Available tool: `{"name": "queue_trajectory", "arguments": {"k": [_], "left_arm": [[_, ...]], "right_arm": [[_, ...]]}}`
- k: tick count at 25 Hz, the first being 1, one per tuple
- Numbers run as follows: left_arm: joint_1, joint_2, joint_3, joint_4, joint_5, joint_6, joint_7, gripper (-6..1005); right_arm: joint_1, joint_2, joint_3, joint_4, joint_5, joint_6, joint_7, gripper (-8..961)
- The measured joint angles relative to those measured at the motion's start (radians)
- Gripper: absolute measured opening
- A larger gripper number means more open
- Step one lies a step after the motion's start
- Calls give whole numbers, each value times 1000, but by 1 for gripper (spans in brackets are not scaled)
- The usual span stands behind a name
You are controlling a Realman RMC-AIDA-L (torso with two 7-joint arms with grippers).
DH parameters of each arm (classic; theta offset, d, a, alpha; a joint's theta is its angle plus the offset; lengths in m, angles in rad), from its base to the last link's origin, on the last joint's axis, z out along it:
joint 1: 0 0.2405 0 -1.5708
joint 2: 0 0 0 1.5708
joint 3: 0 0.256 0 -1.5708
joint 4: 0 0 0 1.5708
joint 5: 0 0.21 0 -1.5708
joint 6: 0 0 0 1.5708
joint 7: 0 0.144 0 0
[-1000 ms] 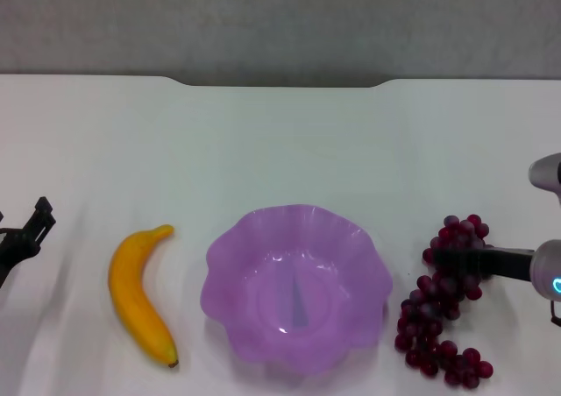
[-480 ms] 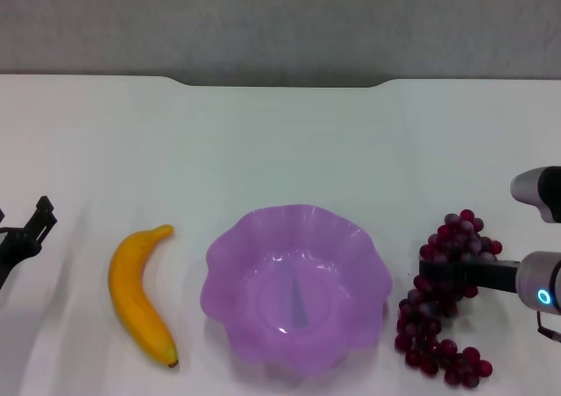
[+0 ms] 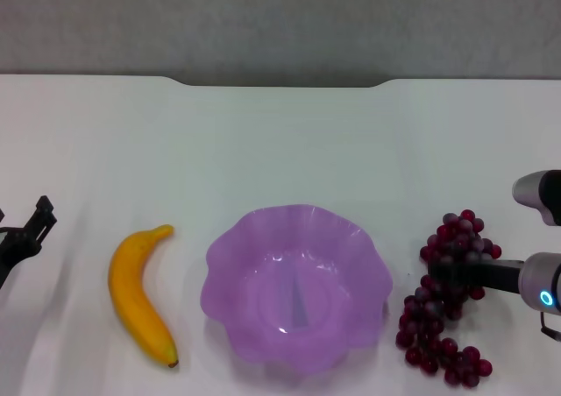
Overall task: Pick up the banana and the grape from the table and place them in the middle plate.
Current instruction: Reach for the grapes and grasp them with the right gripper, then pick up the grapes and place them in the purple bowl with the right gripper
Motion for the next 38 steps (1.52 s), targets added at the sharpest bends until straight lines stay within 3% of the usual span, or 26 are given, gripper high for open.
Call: {"name": "queue_trajectory", "arguments": {"k": [14, 38], "left_arm": [[0, 0, 0, 0, 0, 0, 0, 793], [-3, 0, -1, 5, 0, 0, 2, 792]], "right_arm": [[1, 0, -8, -23, -2, -54, -26, 633], [-49, 0, -267, -69, -4, -515, -104, 458]]}}
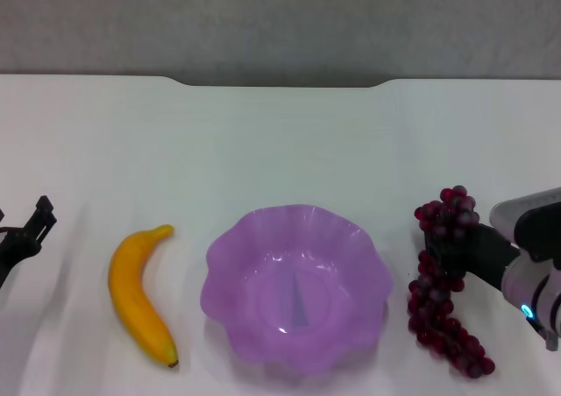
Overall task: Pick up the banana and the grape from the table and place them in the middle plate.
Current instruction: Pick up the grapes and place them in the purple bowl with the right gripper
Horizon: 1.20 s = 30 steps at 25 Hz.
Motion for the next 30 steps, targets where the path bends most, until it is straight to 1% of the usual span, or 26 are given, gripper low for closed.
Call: {"name": "queue_trajectory", "arguments": {"k": [4, 9, 10, 11, 13, 16, 20, 25, 30], "left_arm": [[3, 0, 0, 1, 0, 0, 0, 791], [5, 0, 0, 2, 0, 1, -1, 791], [5, 0, 0, 1, 0, 1, -1, 791], [5, 0, 0, 2, 0, 1, 0, 791], [5, 0, 0, 4, 0, 1, 0, 791], [5, 0, 0, 10, 0, 1, -1, 790], [5, 0, -1, 11, -1, 2, -1, 790], [5, 0, -1, 14, -15, 2, 2, 790], [3, 0, 1, 14, -15, 2, 4, 790]], "right_arm": [[-19, 0, -24, 22, 0, -30, -12, 456], [-86, -1, -57, 101, -1, -113, -111, 451], [-116, -1, -77, 131, -1, -159, -147, 449], [-116, -1, -77, 131, -1, -159, -147, 447], [-145, -1, -100, 162, -1, -202, -175, 444], [-189, -3, -123, 235, -1, -241, -226, 439], [-260, -3, -153, 363, -1, -270, -340, 433], [-281, -3, -206, 463, -1, -332, -465, 425], [-285, -5, -227, 559, -1, -323, -505, 420]]}}
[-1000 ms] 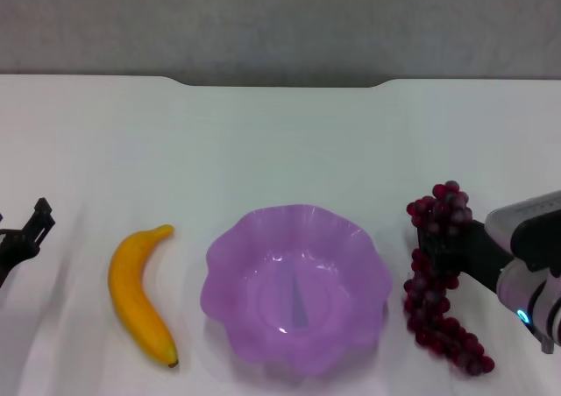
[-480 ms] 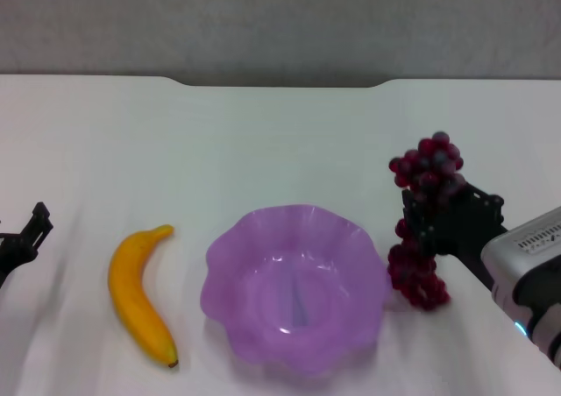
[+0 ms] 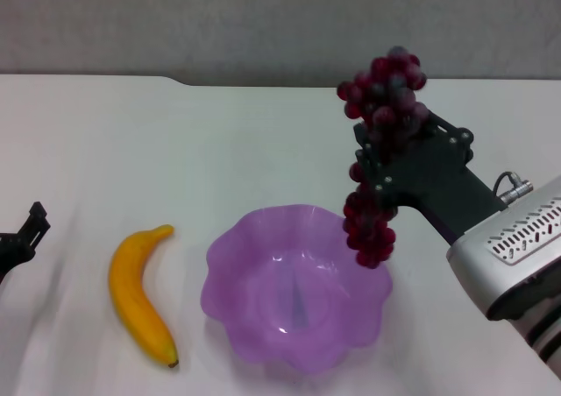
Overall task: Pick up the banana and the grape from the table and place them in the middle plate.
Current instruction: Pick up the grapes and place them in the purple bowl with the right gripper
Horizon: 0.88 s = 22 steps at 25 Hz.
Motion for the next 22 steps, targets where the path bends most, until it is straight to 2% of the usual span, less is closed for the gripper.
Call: {"name": "queue_trajectory", "arguments": {"k": [7, 22], "left_arm": [[-3, 0, -2, 0, 0, 0, 0, 789], [-13, 0, 2, -3, 0, 6, 1, 788]], "right_arm": [[44, -1, -45, 11, 4, 32, 7, 412], [157, 4, -53, -167, 12, 227, 172, 403]]}}
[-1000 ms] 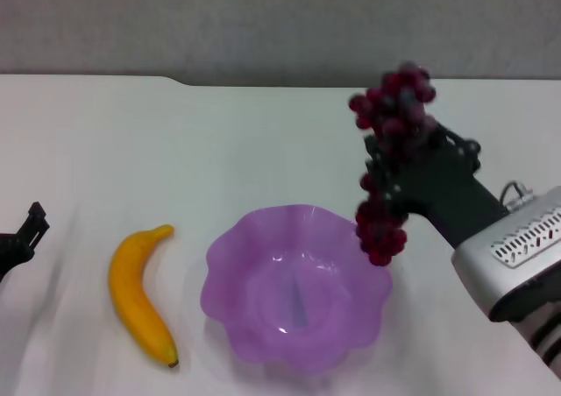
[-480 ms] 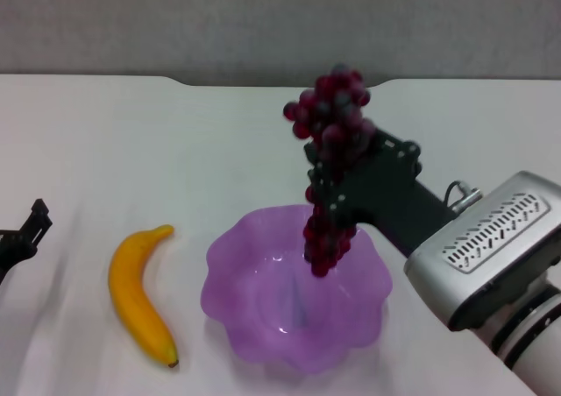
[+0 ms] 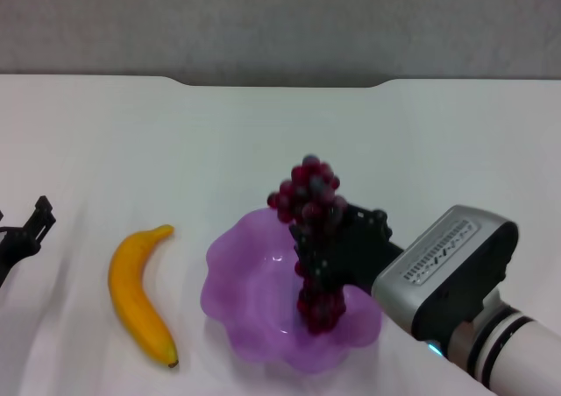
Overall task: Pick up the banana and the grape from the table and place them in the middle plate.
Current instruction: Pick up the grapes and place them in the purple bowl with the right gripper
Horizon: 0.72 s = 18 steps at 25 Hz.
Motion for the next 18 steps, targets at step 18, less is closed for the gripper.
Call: {"name": "queue_trajectory", "arguments": {"k": [18], "left_arm": [[-7, 0, -4, 3, 0, 5, 1, 787]], "right_arm": [[97, 2, -45, -212, -11, 7, 45, 424]]}}
